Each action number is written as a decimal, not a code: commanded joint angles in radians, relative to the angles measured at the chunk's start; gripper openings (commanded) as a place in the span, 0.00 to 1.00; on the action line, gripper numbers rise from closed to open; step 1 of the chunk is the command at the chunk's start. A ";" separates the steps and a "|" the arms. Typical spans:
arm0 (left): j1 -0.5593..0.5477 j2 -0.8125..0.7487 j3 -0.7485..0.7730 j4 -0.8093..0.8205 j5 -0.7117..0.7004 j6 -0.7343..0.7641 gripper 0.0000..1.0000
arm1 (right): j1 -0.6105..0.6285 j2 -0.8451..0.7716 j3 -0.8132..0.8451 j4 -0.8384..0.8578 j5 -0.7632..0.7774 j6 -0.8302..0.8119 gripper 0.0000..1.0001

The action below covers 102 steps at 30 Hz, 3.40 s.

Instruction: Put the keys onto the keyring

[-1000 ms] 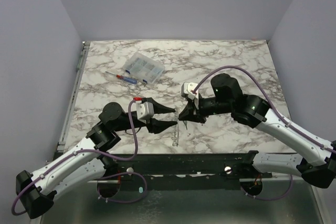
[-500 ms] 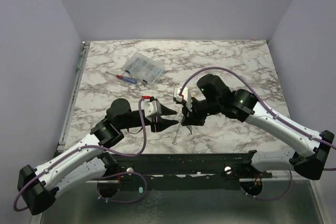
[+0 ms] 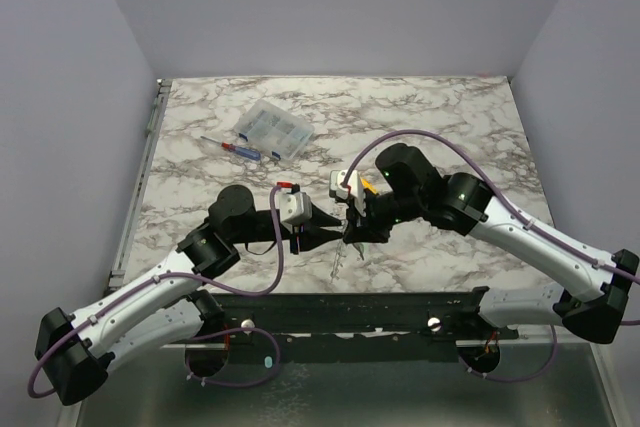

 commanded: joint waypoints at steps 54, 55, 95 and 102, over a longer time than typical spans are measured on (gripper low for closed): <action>0.011 -0.144 -0.024 0.134 -0.101 -0.075 0.00 | 0.012 -0.327 -0.376 0.653 0.047 0.095 0.18; 0.011 -0.147 -0.025 0.135 -0.106 -0.075 0.00 | 0.012 -0.331 -0.383 0.657 0.046 0.096 0.15; 0.052 -0.199 -0.067 0.225 -0.154 -0.117 0.00 | 0.012 -0.302 -0.374 0.729 0.044 0.121 0.53; 0.053 -0.197 -0.066 0.225 -0.139 -0.117 0.00 | 0.012 -0.303 -0.339 0.703 0.095 0.098 0.62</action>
